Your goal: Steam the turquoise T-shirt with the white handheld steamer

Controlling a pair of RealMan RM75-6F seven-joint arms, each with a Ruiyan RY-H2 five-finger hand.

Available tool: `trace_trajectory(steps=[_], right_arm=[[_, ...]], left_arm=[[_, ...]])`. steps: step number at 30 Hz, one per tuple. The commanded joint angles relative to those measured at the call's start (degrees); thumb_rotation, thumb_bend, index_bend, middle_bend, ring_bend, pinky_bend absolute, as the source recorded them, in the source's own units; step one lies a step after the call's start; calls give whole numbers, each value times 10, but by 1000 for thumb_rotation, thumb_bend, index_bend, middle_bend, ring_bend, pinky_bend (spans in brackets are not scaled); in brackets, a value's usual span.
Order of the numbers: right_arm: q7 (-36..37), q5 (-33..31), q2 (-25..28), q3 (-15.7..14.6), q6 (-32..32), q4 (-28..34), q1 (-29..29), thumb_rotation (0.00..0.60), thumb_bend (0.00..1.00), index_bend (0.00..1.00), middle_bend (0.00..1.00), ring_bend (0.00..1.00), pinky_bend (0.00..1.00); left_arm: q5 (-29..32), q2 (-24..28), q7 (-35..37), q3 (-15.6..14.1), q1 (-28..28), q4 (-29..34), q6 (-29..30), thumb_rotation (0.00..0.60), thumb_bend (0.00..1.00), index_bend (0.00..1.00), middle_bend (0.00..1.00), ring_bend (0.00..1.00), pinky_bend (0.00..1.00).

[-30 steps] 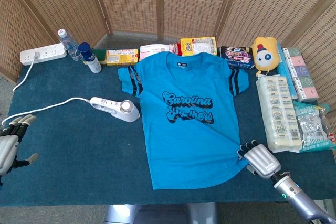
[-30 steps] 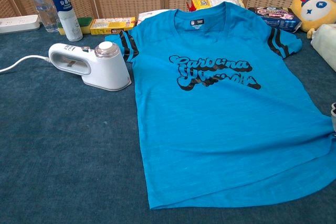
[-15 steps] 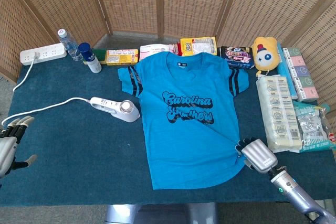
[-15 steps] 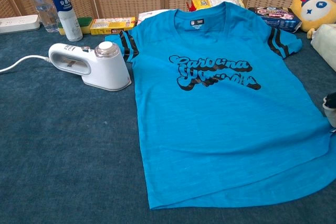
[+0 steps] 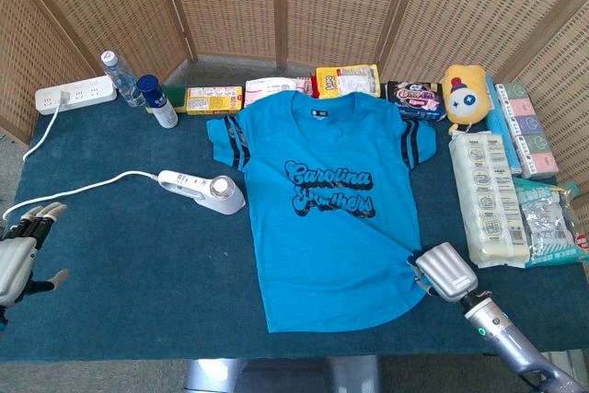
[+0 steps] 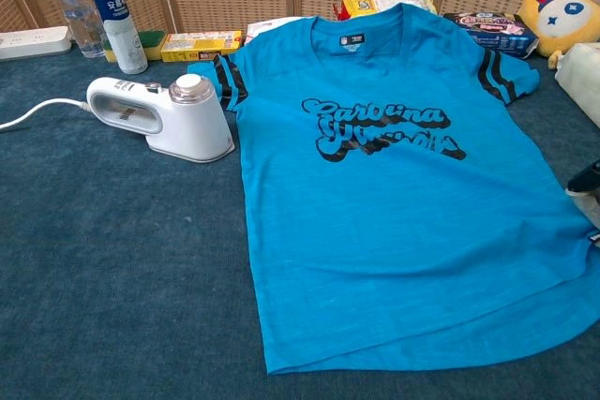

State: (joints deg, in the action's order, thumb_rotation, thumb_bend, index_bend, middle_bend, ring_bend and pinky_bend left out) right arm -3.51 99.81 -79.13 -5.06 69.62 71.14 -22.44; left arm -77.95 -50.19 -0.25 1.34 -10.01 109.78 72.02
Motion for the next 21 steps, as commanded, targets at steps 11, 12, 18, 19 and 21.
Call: trace_trajectory(steps=[11,12,18,19,21], right_arm=[[-18,-30,-4,12,-2,35,5,600,397,723,679,722,862],[-19,-31,-4,13,-2,38,5,600,398,725,681,725,865],[-21,-36,-4,12,-1,49,8,600,398,729,683,727,867],[-21,-36,-5,12,-1,51,8,600,399,730,684,727,867],[-22,-38,-6,12,-1,53,9,600,399,731,685,728,866]], left_arm=[[1,-7,-10,9,-18,-3,-12,600,241,42,92,22,169],[2,-7,-11,9,-18,-4,-12,600,241,41,92,21,169],[10,-14,-12,12,-27,-14,-23,600,240,41,92,22,169],[13,-16,-11,15,-32,-17,-31,600,240,41,92,21,169],[20,-25,-16,23,-49,-30,-50,600,240,41,93,22,169]])
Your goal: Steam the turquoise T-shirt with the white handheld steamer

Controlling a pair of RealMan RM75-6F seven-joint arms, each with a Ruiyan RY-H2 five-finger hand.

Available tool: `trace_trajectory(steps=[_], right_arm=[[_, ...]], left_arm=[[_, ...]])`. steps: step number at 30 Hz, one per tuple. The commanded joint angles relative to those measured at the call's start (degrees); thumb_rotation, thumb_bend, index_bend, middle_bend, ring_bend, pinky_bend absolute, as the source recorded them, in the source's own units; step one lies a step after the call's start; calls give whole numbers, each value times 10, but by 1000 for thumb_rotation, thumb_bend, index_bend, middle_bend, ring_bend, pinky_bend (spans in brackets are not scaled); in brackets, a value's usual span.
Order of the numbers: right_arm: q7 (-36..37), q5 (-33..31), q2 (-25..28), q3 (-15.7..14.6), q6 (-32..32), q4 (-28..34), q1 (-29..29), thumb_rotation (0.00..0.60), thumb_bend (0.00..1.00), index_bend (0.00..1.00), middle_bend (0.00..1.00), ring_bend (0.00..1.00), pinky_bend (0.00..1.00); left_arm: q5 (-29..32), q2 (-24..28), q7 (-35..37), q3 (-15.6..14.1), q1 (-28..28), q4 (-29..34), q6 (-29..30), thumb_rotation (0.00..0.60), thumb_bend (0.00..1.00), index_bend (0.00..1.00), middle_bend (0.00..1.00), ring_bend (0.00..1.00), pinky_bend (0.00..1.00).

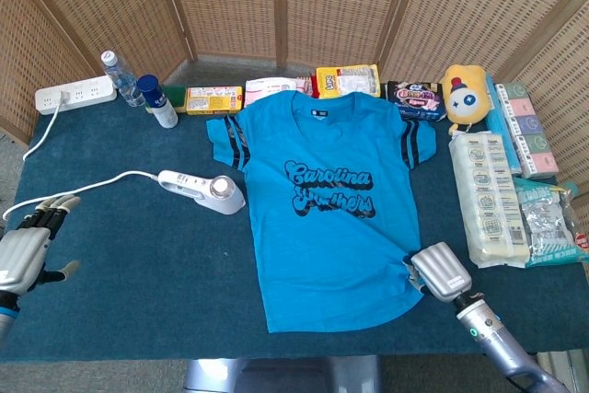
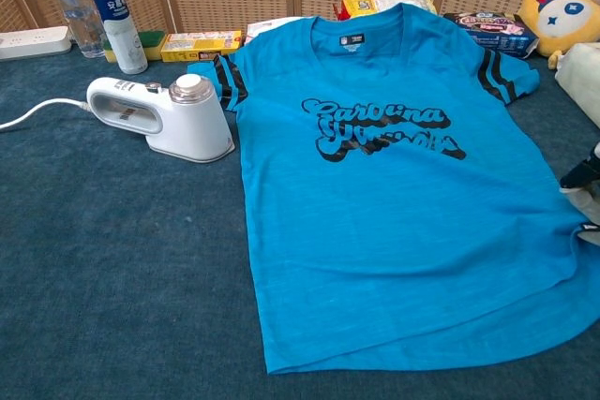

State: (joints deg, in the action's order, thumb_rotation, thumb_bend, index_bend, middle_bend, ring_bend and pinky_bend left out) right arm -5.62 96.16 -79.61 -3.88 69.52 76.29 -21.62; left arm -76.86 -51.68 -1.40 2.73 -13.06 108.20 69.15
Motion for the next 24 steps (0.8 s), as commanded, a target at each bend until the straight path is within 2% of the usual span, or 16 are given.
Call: trace_trajectory(steps=[1,11,17,24], right_arm=[[-2,-3,-1,0,0,3,1,600,399,731,685,728,866],[-6,-14,1,3,-4,7,3,600,398,734,687,729,867],[-7,-22,5,4,-8,7,4,600,398,735,690,730,868],[-7,-31,8,7,-15,8,2,600,399,736,690,733,869]], left_arm=[[13,-15,-7,11,-24,-21,-27,600,240,41,93,21,169],[41,-74,-24,34,-90,-87,-100,600,243,41,92,23,175],[51,-162,-35,53,-138,-176,-129,600,313,41,96,50,220],[8,-243,-31,61,-177,-269,-122,600,363,41,149,95,242]])
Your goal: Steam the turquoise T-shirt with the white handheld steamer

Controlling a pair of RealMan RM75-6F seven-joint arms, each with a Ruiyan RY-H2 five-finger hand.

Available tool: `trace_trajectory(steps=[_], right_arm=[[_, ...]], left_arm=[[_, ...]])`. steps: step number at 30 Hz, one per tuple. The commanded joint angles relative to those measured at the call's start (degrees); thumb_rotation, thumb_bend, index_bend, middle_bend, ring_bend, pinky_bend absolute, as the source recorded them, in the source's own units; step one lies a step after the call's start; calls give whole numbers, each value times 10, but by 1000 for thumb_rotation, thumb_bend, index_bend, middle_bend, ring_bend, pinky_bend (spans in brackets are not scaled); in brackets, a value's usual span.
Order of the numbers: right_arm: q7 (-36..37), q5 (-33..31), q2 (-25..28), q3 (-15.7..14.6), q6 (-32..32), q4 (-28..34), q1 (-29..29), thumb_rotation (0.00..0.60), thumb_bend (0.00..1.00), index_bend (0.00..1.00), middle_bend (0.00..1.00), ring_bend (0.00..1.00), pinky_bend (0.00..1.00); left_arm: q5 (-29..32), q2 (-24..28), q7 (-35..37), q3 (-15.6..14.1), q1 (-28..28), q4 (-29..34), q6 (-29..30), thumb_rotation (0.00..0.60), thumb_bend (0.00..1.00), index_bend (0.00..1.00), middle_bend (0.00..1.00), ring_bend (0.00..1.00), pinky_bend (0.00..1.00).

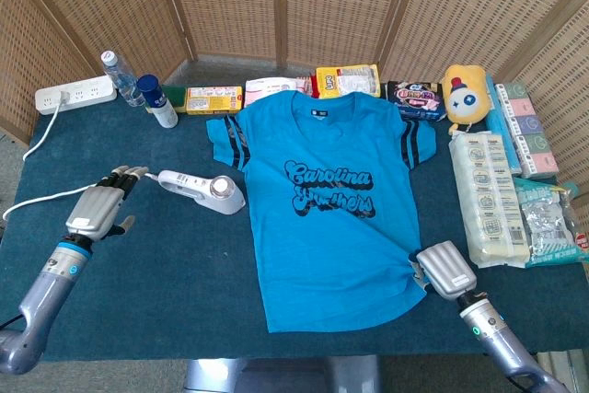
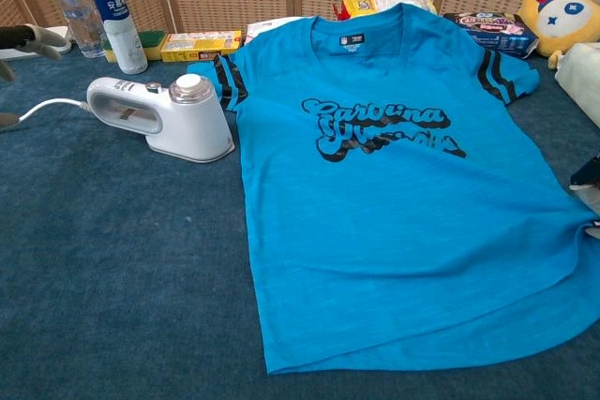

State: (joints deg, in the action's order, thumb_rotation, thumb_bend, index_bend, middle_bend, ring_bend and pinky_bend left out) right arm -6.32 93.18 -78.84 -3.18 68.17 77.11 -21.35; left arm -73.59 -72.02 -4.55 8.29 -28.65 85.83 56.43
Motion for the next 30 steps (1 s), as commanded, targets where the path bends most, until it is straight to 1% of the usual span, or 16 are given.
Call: trace_trajectory(steps=[1,4,10,14,18,26,30], right_arm=[[1,-2,1,1,-2,0,0,600,399,736,690,733,869],[2,-4,1,1,-4,-1,-1,600,399,736,690,733,869],[7,-8,4,4,-4,-3,-2,600,399,736,690,733,869],[13,-11,6,5,-5,-5,-1,600,399,736,690,735,870],[18,-14,7,6,-5,-7,-1,600,399,736,690,735,871],[23,-18,9,8,-6,-11,-1,600,398,736,690,736,873],[27,-21,9,9,-7,-14,0,600,399,736,690,736,872]], left_arm=[[-28,-50,5,6,-25,-56,8,600,366,41,152,98,242],[-34,-70,14,7,-33,-80,7,600,370,41,155,101,242],[-43,-103,10,10,-51,-116,12,600,372,35,155,102,235],[-47,-123,4,11,-67,-142,4,600,371,0,142,56,176],[-41,-138,-1,13,-83,-163,-12,600,371,0,102,15,133],[-32,-166,-10,12,-104,-199,-35,600,371,0,79,0,124],[-36,-182,-12,10,-112,-221,-35,600,371,0,79,0,125]])
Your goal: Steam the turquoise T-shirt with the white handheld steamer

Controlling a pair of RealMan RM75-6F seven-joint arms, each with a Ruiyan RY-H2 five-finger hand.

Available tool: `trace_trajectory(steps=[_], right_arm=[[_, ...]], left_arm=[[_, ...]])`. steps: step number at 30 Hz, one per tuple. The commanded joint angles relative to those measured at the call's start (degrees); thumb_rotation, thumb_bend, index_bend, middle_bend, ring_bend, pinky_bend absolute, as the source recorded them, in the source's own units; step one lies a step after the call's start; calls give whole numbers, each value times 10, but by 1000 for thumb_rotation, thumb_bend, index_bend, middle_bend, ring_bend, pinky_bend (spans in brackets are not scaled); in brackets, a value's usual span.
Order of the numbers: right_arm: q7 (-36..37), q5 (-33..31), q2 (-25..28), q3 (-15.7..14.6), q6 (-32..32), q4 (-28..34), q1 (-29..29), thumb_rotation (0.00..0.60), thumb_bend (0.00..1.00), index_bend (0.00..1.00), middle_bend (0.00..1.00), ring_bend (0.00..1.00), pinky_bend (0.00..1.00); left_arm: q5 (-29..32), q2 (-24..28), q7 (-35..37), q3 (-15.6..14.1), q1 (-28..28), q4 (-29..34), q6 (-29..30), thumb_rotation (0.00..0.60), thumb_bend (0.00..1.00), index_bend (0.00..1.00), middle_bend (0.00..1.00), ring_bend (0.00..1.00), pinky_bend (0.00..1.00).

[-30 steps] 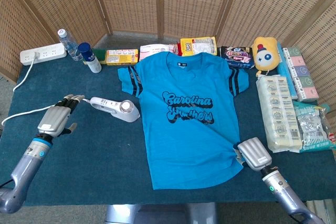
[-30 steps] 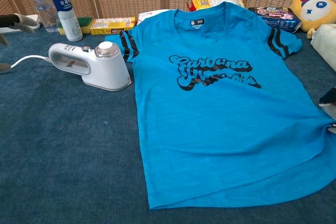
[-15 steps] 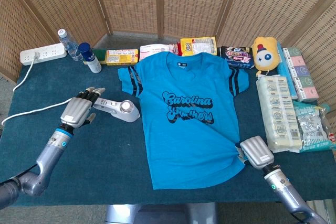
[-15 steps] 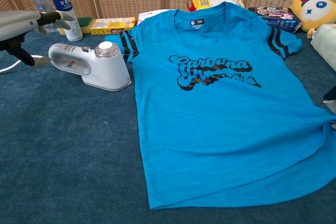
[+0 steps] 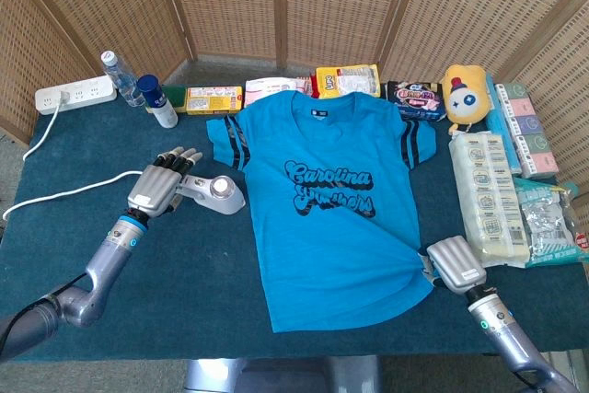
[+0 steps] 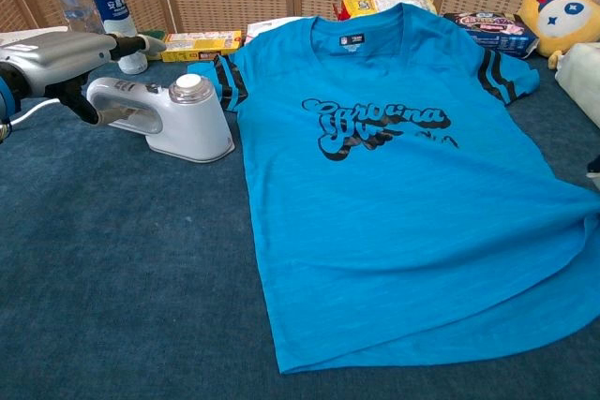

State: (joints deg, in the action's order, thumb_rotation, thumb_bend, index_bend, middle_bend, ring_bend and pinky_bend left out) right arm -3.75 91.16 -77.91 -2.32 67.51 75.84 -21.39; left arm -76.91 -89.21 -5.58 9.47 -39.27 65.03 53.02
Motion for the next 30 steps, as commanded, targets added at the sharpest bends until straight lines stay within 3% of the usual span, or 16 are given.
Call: trace_trajectory(steps=[1,23,26,30], right_arm=[[2,-1,0,0,0,-2,0,600,399,736,690,736,872],[18,-15,6,5,-4,-15,3,600,398,737,690,737,874],[19,-16,8,5,-2,-14,5,600,398,737,690,737,875],[20,-17,11,5,-1,-13,6,600,399,738,690,737,875]], left_arm=[[-4,-16,-1,-2,-8,-22,0,600,370,0,79,0,125],[4,-136,59,20,-73,-208,-28,600,376,0,79,1,132],[7,-147,66,22,-79,-222,-34,600,385,15,110,45,215],[8,-155,71,22,-84,-234,-39,600,407,183,229,170,357]])
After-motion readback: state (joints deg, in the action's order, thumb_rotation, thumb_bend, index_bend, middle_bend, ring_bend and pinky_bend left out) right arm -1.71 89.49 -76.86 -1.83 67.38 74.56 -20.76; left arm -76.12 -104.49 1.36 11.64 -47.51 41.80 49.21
